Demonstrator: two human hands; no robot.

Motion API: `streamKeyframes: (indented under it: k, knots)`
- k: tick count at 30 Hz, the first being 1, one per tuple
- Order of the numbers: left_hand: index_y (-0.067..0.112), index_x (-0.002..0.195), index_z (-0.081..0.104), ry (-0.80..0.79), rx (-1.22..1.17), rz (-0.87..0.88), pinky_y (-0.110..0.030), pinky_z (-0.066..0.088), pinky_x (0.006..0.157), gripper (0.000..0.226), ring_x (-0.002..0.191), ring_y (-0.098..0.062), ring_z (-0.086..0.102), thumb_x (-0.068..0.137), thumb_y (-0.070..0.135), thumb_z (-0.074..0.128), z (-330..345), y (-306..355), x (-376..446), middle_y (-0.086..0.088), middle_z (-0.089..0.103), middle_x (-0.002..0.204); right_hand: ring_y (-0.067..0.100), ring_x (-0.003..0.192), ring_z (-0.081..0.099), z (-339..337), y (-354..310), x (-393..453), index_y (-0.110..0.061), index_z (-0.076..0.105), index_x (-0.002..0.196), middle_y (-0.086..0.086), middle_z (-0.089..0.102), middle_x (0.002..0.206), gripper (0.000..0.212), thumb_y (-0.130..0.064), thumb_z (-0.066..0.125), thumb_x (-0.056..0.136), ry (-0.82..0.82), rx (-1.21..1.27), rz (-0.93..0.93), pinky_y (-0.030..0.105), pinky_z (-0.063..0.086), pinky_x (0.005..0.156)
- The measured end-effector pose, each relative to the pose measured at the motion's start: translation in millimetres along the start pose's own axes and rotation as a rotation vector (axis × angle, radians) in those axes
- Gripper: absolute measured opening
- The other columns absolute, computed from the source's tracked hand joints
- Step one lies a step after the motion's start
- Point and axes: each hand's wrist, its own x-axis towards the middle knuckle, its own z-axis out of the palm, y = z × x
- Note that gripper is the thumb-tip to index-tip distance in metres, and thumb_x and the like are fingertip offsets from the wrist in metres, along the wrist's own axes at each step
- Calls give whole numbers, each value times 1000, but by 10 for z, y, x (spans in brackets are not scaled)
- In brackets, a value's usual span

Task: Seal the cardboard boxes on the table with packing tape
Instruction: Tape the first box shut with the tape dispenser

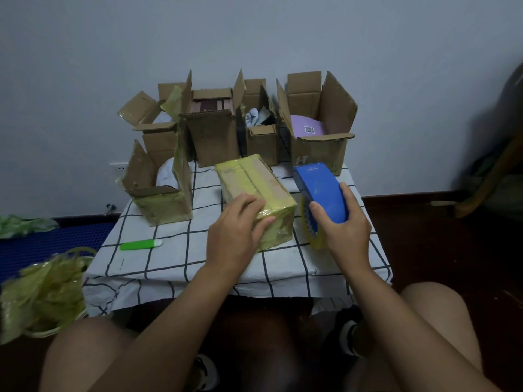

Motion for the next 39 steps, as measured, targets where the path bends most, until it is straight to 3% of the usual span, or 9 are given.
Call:
streamKeyframes:
  k: [7,14,19,23,27,31,34,37,39]
  knots:
    - [6,109,73,39,-105,32,-28,47,98,34,117,-21,62,95,32,55,-23,-148,-103,-7,71,113,-31,100,43,6,26,7,-27,46,147,-34,43,114,69,-38,76,86,-4,2,-16,-3,39,74]
    - [7,115,71,-11,-137,111,-33,50,98,36,118,-24,61,94,32,55,-13,-211,-82,-9,69,118,-31,98,43,10,23,-9,-28,46,147,-34,43,114,69,-37,76,86,7,0,-14,1,38,77]
    - [9,121,68,-81,-175,92,-24,44,102,38,125,-15,55,93,33,59,-71,-285,-81,-5,66,124,-29,98,44,10,-7,-6,-29,44,148,-23,46,122,71,-39,76,86,-3,-2,-8,3,38,79]
    - [7,117,70,-101,-265,38,-27,43,106,37,125,-16,55,92,31,59,-64,-287,-85,-5,67,123,-16,102,49,8,-8,-13,-28,44,148,-20,46,126,71,-39,76,85,1,-16,-21,7,38,83]
    - [10,119,69,-115,-300,-20,-28,43,105,36,127,-18,52,94,32,56,-66,-216,-94,-3,64,126,2,110,47,4,-26,-19,-27,43,149,-18,45,127,73,-40,75,85,3,-26,-15,22,44,91]
    - [13,131,62,-155,-291,16,-24,32,113,38,135,-18,45,98,28,50,-104,-264,-157,-3,58,136,2,111,46,-3,-32,-24,-26,42,150,-18,44,128,73,-40,75,86,2,-32,-15,20,41,90]
    - [17,132,59,-188,-344,-129,-27,41,106,40,130,-15,50,94,29,56,-153,-227,-133,-1,58,137,2,111,47,5,-39,-17,-26,43,150,-18,45,127,72,-39,75,86,5,-29,-1,17,41,89]
    - [15,126,60,-213,-436,-148,-27,41,107,36,135,-9,45,93,32,59,-184,-238,-132,4,56,139,2,112,47,2,-49,-17,-25,42,150,-19,45,128,73,-39,75,86,6,-35,0,13,40,87]
    - [11,123,65,-191,-466,-109,-21,35,111,33,138,-6,41,94,27,60,-176,-278,-151,5,57,138,3,114,47,3,-46,-19,-25,42,150,-18,45,129,73,-40,74,86,4,-42,-4,19,43,91]
